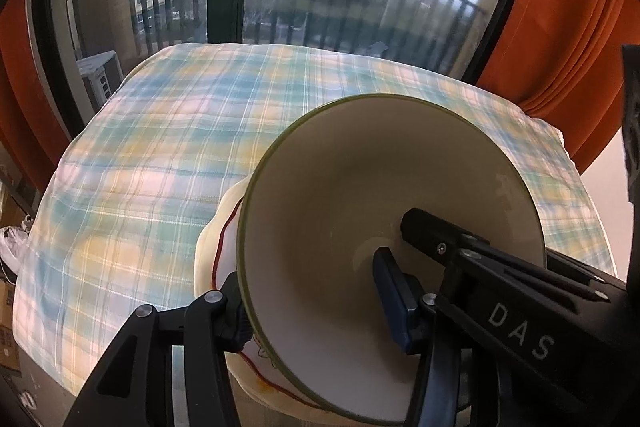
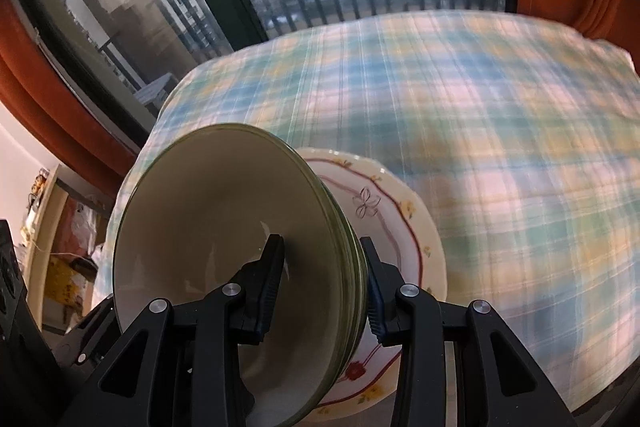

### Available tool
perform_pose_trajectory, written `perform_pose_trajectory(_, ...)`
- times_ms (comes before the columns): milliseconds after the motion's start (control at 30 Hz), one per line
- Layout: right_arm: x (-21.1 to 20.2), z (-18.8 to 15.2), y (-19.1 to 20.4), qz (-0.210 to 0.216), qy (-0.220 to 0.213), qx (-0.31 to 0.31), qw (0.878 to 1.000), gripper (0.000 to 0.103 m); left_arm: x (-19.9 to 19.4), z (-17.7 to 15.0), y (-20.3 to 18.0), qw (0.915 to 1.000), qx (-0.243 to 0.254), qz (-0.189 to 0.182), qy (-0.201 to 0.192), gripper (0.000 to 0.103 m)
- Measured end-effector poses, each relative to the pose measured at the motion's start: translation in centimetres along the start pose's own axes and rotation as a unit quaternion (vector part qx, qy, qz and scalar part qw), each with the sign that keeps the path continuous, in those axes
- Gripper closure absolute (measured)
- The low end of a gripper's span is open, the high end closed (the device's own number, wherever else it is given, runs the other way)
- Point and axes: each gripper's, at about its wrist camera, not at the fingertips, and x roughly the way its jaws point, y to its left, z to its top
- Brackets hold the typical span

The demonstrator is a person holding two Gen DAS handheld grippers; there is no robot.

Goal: Organize plates and bowls
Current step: 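Lower the nested bowls onto the plate stack and open both tools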

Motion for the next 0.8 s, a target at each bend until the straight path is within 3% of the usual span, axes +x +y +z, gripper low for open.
perform_pose_trajectory(167, -0.2, 0.2, 0.2, -0.015, -0.028, -0.023, 0.999, 0.060, 0.4, 0.1, 0.0, 0.9998, -0.002, 0.005, -0.018, 0.043)
perform_pose_trajectory(200, -0.2, 0.2, 0.1, -0.016, -0.031, -0.026, 0.999, 0.059, 0.5, 0.0, 0.1, 0.9997, -0.004, 0.011, -0.023, 0.036)
perform_pose_trajectory(267, -0.2, 0.2, -0.2, -0.028, -0.041, -0.026, 0.998, 0.039, 0.5, -0.1, 0.2, 0.9992, -0.008, 0.023, -0.032, 0.032)
perform_pose_trajectory(333, -0.2, 0.2, -0.7, -0.037, -0.051, -0.022, 0.998, 0.030, 0.4, -0.1, 0.2, 0.9989, -0.007, 0.028, -0.037, 0.029)
perform_pose_trajectory(567, -1.6, 0.0, -1.1, -0.035, -0.081, -0.025, 0.996, 0.024, -1.4, -0.3, 0.1, 0.9936, 0.002, 0.060, -0.096, 0.021)
perform_pose_trajectory(800, -5.5, -0.6, -0.8, -0.031, -0.149, -0.041, 0.988, 0.021, -5.4, -1.0, -0.6, 0.9820, 0.008, 0.081, -0.170, 0.014)
